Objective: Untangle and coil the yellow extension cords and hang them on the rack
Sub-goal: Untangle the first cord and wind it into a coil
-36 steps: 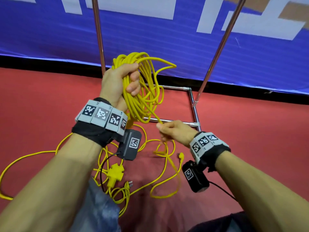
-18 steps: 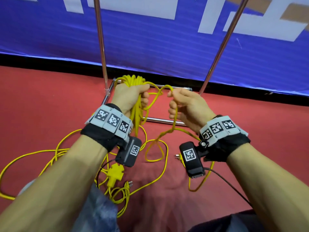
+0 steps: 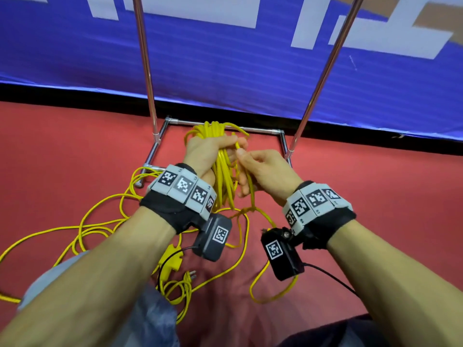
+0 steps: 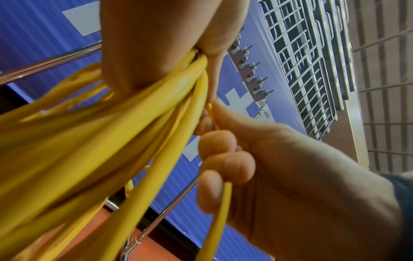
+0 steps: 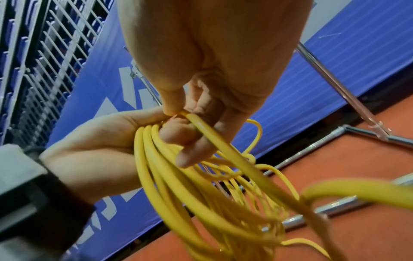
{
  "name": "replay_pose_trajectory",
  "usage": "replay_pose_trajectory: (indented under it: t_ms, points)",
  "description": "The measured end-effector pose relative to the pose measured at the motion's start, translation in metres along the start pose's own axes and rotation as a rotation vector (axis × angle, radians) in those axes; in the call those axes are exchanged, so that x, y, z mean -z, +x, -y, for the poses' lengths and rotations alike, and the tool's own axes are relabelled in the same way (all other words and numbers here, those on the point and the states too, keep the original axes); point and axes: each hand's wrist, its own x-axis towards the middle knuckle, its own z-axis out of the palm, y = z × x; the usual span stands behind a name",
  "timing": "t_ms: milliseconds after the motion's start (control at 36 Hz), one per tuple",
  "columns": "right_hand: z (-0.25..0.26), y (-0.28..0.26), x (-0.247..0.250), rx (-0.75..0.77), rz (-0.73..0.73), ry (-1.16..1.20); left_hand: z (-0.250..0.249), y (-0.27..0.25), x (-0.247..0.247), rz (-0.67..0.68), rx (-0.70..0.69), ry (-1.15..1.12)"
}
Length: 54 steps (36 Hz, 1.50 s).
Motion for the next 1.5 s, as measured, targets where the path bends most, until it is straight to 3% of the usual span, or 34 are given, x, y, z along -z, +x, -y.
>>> replay_pose_trajectory:
  t_ms: [139,250,389,556,722,778,917,1000,1139,1389,1500]
  points:
    - [-0.025,-0.008,0.004,-0.122,0.162,-0.119,-0.016,0.009,0.012,-0.102,-0.098,-0.105]
    - [-0.031,-0.011,0.008,-0.158,0.212,-0.274,-0.018,0.01,0.019,-0.13,-0.141,-0.108]
    - [-0.017,-0.01,0.006,-0.047,0.162,-0.386,-0.015,0.006,0.011,-0.104,-0.162,-0.136]
    - [-0.003,0.001,0.004,0.021,0.118,-0.365,-0.003,-0.001,0.001,0.022,-0.128,0.006]
    - [-0.005,0.002,0.007,0.086,0.035,-0.446,0.001,-0.002,-0.001,-0.034,-0.146,0.081]
    - [-0.009,-0.001,0.009,0.058,0.047,-0.429,-0.001,-0.002,-0.001,-0.077,-0.155,0.062]
    - [-0.037,-0.01,0.026,-0.172,0.143,-0.744,-0.02,0.002,0.009,-0.177,-0.221,-0.005]
    - [-0.053,-0.011,0.032,-0.263,0.121,-0.771,-0.032,0.003,0.018,-0.203,-0.264,-0.041]
    - [-0.042,-0.004,0.032,-0.131,0.102,-0.736,-0.03,0.005,0.018,-0.208,-0.324,-0.103]
    - [-0.013,0.0,0.006,0.104,0.112,-0.591,-0.014,0.003,0.011,-0.075,-0.204,-0.095]
    - [-0.004,0.001,0.005,0.121,0.083,-0.513,-0.01,0.0,0.007,-0.004,-0.144,-0.126]
